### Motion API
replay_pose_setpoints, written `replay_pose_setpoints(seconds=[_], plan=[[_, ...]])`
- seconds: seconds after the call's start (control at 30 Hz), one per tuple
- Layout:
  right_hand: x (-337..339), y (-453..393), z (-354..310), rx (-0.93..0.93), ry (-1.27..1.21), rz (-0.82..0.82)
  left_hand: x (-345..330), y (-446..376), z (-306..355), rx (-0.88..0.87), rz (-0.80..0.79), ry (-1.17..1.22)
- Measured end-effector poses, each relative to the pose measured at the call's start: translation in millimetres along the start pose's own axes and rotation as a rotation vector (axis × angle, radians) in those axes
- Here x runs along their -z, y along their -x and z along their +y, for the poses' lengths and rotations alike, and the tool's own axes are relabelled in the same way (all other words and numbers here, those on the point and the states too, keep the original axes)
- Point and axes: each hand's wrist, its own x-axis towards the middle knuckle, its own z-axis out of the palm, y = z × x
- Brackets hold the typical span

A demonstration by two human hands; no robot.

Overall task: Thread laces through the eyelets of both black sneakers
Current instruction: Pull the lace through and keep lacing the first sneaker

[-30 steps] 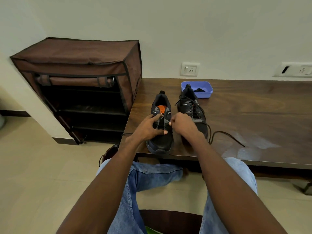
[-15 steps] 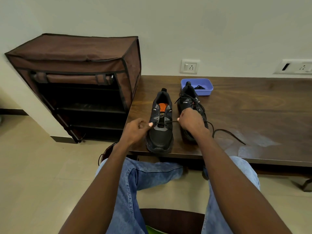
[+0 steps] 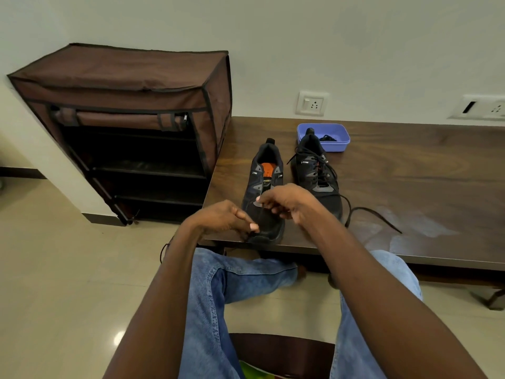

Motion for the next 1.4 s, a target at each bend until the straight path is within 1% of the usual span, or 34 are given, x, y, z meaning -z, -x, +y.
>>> replay_pose_setpoints(seconds=[0.03,0.07,0.1,0.13,0.17,0.2,0.23,0.27,0.3,0.33,0.37,0.43,0.47,0.53,0.57,0.63,0.7,0.77,0.83,0.9,0.97,1.03,1.07,1.1,1.13,1.17,1.23,1.27,1.3,1.33,1.4], plan=[[4,1,0,-0.009,-0.117,-0.042,6,3,0,0.010,0.019,-0.036],[8,1,0,-0.007,-0.242,-0.099,10,5,0,0.013,0.075,-0.057],[13,2,-1,0.011,-0.360,-0.150,13,6,2,0.005,0.171,-0.055],[16,3,-2,0.040,-0.458,-0.191,13,7,5,-0.020,0.299,-0.036],[18,4,-3,0.075,-0.521,-0.220,10,5,9,-0.066,0.417,0.013],[19,6,-5,0.113,-0.552,-0.238,7,3,12,-0.133,0.468,0.099],[19,8,-7,0.148,-0.567,-0.248,4,0,16,-0.210,0.447,0.220],[20,10,-8,0.177,-0.588,-0.256,-2,-2,20,-0.281,0.386,0.338],[21,11,-8,0.195,-0.627,-0.264,-7,-5,22,-0.327,0.333,0.417],[24,11,-8,0.206,-0.677,-0.264,-10,-9,23,-0.352,0.313,0.446],[28,11,-7,0.217,-0.725,-0.249,-14,-12,24,-0.368,0.324,0.444],[37,9,-7,0.246,-0.787,-0.182,-18,-19,21,-0.379,0.415,0.429],[43,8,-6,0.260,-0.784,-0.140,-20,-23,19,-0.378,0.466,0.416],[53,7,-5,0.279,-0.668,-0.077,-20,-28,17,-0.388,0.527,0.354],[56,7,-4,0.282,-0.578,-0.070,-19,-30,17,-0.405,0.517,0.312],[56,7,-2,0.283,-0.418,-0.112,-21,-29,23,-0.437,0.434,0.258],[55,8,-3,0.298,-0.356,-0.159,-24,-26,30,-0.449,0.398,0.267],[60,9,-5,0.304,-0.409,-0.139,-24,-22,31,-0.437,0.504,0.306],[69,10,-4,0.305,-0.520,-0.076,-20,-23,20,-0.382,0.677,0.415],[81,8,-1,0.297,-0.593,0.027,-14,-25,3,-0.247,0.895,0.497],[88,4,2,0.273,-0.570,0.153,-9,-26,-14,-0.049,1.079,0.506],[88,1,3,0.234,-0.474,0.239,-5,-26,-24,0.120,1.138,0.439],[86,0,3,0.214,-0.414,0.253,-5,-26,-24,0.144,1.135,0.387],[82,0,3,0.199,-0.356,0.245,-4,-26,-23,0.105,1.112,0.327],[76,1,2,0.196,-0.300,0.214,-5,-26,-18,0.013,1.058,0.262],[70,2,1,0.203,-0.237,0.169,-6,-27,-11,-0.105,0.975,0.186],[57,5,-1,0.233,-0.122,0.086,-15,-26,11,-0.316,0.716,0.056],[51,6,-3,0.248,-0.089,0.060,-19,-27,20,-0.388,0.590,0.031],[47,6,-4,0.260,-0.073,0.042,-22,-28,27,-0.434,0.498,0.021],[44,6,-4,0.266,-0.068,0.032,-25,-30,31,-0.453,0.446,0.022],[42,5,-4,0.268,-0.070,0.031,-27,-33,33,-0.446,0.459,0.041]])
